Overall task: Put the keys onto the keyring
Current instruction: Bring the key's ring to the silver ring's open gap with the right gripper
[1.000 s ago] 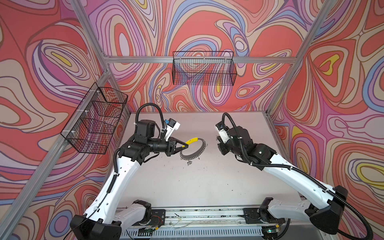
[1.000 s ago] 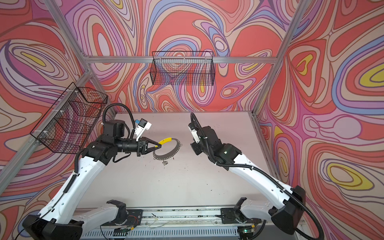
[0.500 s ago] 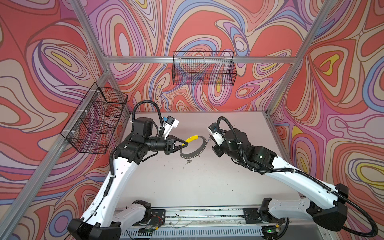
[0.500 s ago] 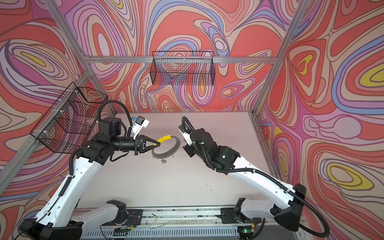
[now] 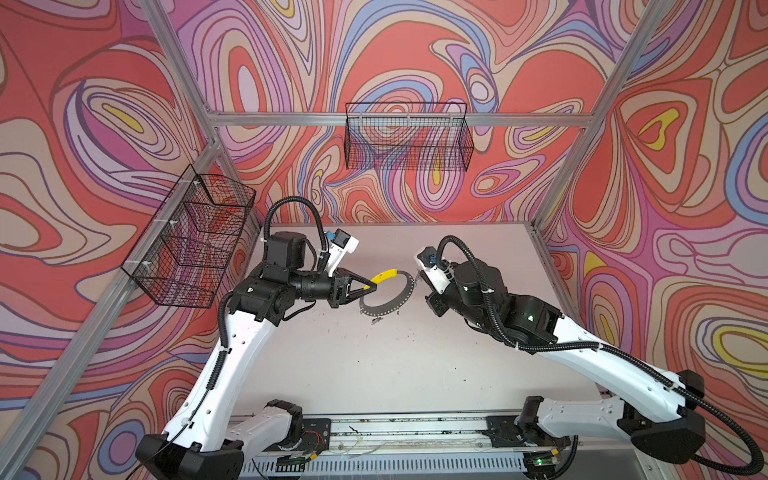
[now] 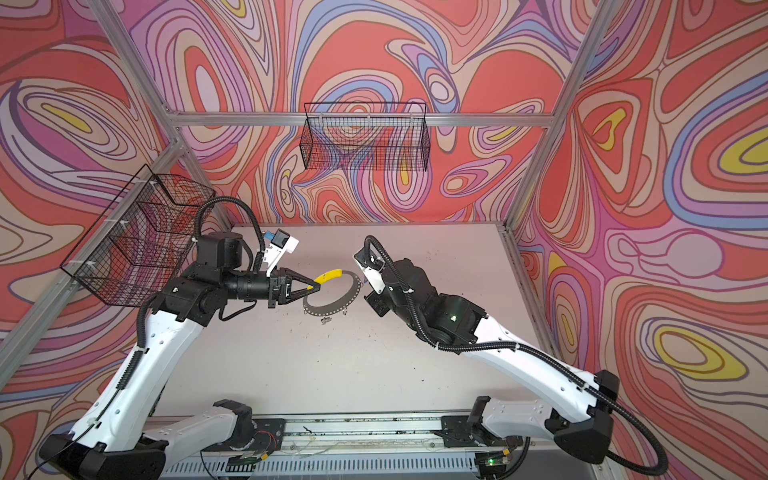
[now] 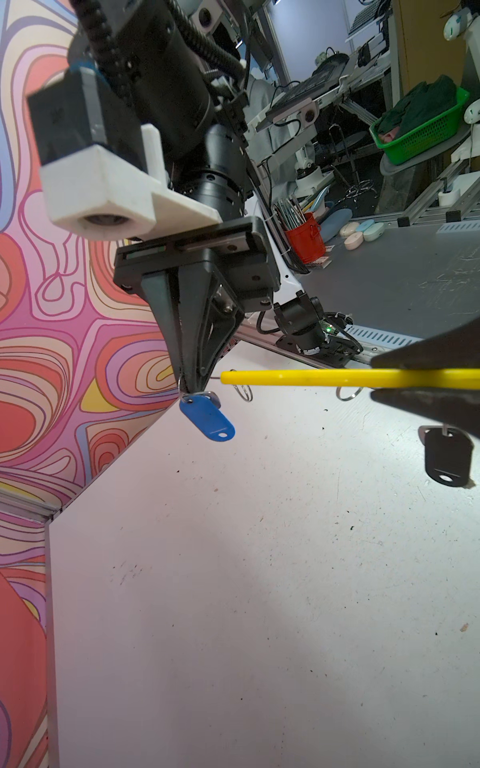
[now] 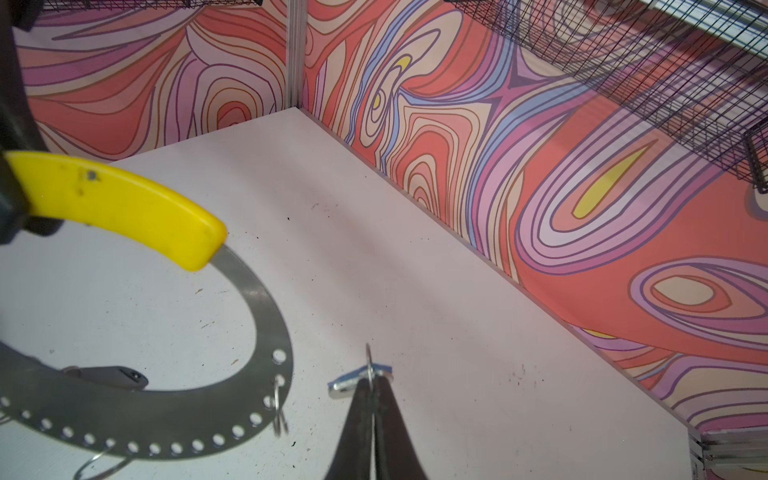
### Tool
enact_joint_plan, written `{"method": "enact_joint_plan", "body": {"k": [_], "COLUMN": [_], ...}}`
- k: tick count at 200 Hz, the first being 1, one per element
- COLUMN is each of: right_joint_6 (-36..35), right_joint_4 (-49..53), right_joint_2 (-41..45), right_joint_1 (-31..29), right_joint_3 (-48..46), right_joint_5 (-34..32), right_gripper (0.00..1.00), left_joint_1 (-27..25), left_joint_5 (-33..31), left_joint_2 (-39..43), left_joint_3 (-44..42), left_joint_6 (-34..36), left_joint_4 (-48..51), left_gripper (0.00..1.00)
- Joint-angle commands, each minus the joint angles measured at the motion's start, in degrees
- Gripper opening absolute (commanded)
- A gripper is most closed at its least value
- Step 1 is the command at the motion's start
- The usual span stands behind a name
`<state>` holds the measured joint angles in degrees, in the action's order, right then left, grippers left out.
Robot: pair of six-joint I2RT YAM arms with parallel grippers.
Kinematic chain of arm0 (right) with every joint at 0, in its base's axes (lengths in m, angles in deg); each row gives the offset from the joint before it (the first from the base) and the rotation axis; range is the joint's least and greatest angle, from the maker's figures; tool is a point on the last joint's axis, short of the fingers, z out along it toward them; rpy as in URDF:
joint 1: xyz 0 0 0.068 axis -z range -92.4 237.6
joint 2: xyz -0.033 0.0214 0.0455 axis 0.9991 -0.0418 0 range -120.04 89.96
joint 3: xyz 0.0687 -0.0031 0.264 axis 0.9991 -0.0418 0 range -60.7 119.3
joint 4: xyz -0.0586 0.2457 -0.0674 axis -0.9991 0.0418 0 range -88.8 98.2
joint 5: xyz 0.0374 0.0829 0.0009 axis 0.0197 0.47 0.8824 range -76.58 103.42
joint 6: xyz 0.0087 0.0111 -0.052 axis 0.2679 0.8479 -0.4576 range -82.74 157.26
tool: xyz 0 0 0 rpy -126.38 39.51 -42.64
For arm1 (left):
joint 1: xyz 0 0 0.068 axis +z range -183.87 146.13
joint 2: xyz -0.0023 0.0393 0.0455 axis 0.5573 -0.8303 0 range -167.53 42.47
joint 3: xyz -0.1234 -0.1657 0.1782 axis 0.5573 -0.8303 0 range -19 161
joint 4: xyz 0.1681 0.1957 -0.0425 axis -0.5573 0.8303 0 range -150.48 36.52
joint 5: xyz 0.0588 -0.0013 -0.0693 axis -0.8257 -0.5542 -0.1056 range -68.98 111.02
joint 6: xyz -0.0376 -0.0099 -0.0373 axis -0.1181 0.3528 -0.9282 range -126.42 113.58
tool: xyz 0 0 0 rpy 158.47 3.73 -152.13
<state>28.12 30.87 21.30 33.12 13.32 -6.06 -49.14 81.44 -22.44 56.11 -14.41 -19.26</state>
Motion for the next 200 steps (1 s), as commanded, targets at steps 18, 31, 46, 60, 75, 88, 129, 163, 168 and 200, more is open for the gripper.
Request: {"method": "enact_joint_plan", "body": {"k": [18, 31, 46, 60, 75, 88, 129, 163, 168, 200], "right_joint_6": [-1.0, -1.1, -1.0, -1.0, -1.2, -1.4, -1.8, -1.9, -1.8, -1.7], "right_joint_4": [1.3, 1.6, 1.9, 2.4, 2.5, 2.5, 2.1, 1.9, 1.9, 1.9], "right_joint_2": [0.2, 0.1, 0.2, 0.1, 0.2, 0.1, 0.4, 0.6, 0.7, 1.1], "right_joint_1": [-0.7, -1.0, -1.3, -1.8, -2.3, -2.6, -3.6, -4.3, -4.4, -4.8], "right_joint_3": [1.3, 1.4, 1.5, 1.6, 1.6, 1.6, 1.3, 0.8, 0.6, 0.1], "right_joint_5": [1.1, 1.2, 1.2, 1.0, 0.1, -0.4, -1.7, -2.5, -2.5, -3.1], "right_gripper": [0.00, 0.00, 0.00, 0.00, 0.00, 0.00, 0.00, 0.00, 0.00, 0.00], "left_joint_1": [0.2, 0.2, 0.2, 0.2, 0.2, 0.2, 0.3, 0.4, 0.4, 0.5], "left_joint_5": [1.3, 0.9, 0.5, 0.1, -0.1, -0.1, -0.7, -0.9, -1.0, -0.9], "left_joint_2": [-0.1, -0.2, -0.5, -0.7, -0.8, -1.1, -1.3, -1.4, -1.3, -1.3], "left_joint_3": [1.9, 2.0, 2.3, 2.7, 2.7, 2.9, 3.5, 3.7, 3.7, 3.6], "left_joint_6": [-0.5, -0.6, -0.4, -0.3, -0.4, -0.4, 0.2, 0.1, 0.1, -0.2], "left_joint_4": [0.2, 0.1, 0.5, 0.7, 0.6, 0.7, 1.7, 1.6, 1.6, 1.3], "left_gripper": [0.00, 0.00, 0.00, 0.00, 0.00, 0.00, 0.00, 0.00, 0.00, 0.00]}}
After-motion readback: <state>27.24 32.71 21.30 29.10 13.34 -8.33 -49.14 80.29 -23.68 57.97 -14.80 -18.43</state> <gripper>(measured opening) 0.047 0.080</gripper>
